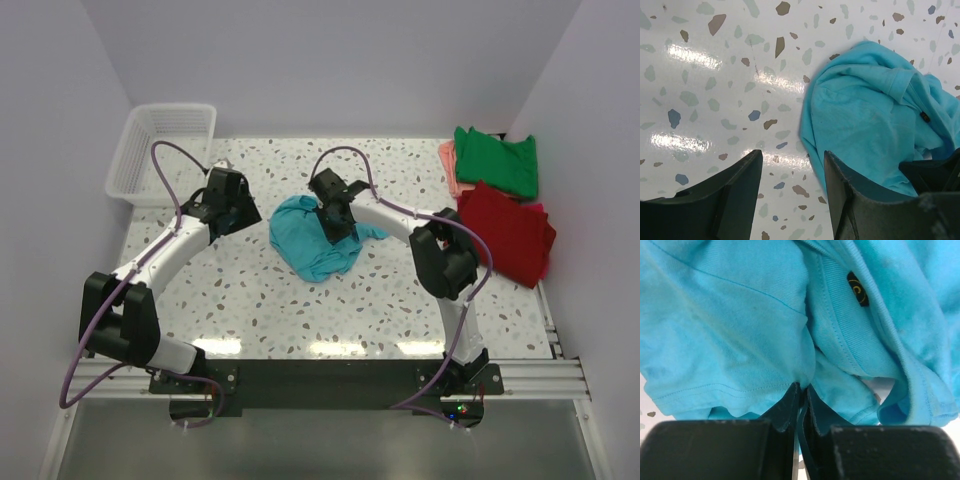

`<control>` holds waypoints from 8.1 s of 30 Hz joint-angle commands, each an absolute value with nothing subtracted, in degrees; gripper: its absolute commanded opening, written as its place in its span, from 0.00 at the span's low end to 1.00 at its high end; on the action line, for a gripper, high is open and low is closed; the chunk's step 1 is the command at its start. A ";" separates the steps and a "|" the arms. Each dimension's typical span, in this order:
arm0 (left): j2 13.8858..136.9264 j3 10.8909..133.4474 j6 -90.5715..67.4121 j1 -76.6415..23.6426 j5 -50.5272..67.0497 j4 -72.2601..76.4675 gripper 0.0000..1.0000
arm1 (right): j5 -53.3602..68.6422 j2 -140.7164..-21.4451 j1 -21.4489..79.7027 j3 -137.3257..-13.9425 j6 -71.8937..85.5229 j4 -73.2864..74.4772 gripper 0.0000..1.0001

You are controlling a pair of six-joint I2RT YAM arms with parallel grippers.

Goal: Fold and stack the t-shirts
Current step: Flatten the tshirt out

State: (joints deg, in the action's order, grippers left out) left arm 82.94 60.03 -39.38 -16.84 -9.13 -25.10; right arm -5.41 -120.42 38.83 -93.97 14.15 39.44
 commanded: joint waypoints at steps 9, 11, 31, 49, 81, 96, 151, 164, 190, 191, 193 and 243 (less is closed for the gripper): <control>81.56 59.85 -38.41 -16.26 -7.91 -23.64 0.56 | -8.35 -112.59 38.67 -99.23 14.15 41.83 0.06; 81.47 59.77 -38.41 -16.26 -7.74 -23.47 0.56 | -8.35 -111.54 38.67 -99.49 14.32 41.75 0.00; 81.39 54.93 -32.70 -16.70 4.03 -15.04 0.50 | -24.07 -116.26 38.67 -139.49 0.27 39.98 0.00; 87.97 59.49 -22.68 -32.59 12.75 -3.26 0.52 | -53.17 -119.36 35.77 -140.28 -26.10 14.51 0.00; 112.42 75.85 -19.33 -43.07 -29.00 0.19 0.24 | -45.17 -119.01 25.23 -134.57 -6.68 29.97 0.00; 87.99 70.58 -22.94 -42.19 -41.65 -13.26 0.00 | -44.39 -112.33 23.99 -125.43 -0.97 30.42 0.00; 62.83 72.52 -11.61 -33.66 -42.88 -1.24 0.00 | -19.51 -69.95 24.35 -103.28 -5.27 11.08 0.00; 87.51 64.60 -17.14 -32.70 -49.55 4.74 0.00 | -19.78 -95.78 23.91 -91.06 -1.40 -1.92 0.00; 108.02 75.06 -20.21 -20.66 -47.47 8.26 0.77 | -21.70 -123.84 20.30 -119.18 -0.44 13.26 0.45; 107.84 75.15 -20.74 -20.48 -47.20 7.91 0.78 | -22.58 -123.32 20.22 -119.09 -0.44 14.23 0.45; 107.49 75.15 -20.83 -20.04 -46.32 7.12 0.79 | -22.94 -121.30 19.95 -117.69 2.02 16.51 0.46; 88.59 47.90 -43.15 -9.32 -19.60 -27.77 0.53 | -13.98 -103.71 20.57 -94.04 15.91 31.11 0.42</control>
